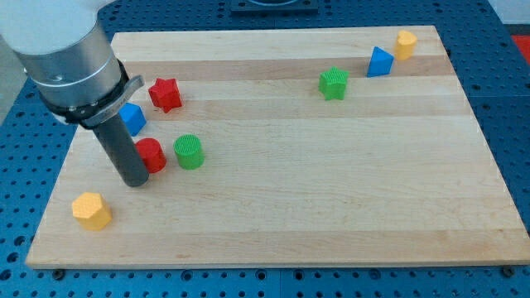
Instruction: Push the green circle towards the right a bit
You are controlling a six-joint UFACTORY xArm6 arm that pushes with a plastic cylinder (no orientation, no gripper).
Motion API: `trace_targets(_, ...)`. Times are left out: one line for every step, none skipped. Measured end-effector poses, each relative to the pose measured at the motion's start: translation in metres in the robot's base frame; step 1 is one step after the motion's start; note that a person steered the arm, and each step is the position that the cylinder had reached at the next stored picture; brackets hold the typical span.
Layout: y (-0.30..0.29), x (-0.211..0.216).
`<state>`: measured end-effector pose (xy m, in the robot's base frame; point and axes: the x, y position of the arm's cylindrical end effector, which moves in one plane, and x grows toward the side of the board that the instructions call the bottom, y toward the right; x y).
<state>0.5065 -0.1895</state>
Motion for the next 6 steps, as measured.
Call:
trace_targets(0.000,-0.019)
trace_targets(0.000,-0.032)
trace_targets(0.010,-0.028)
trace_targets(0.029,-0.028)
trace_targets(0.044,-0.028)
trace_targets(0.052,-0.032)
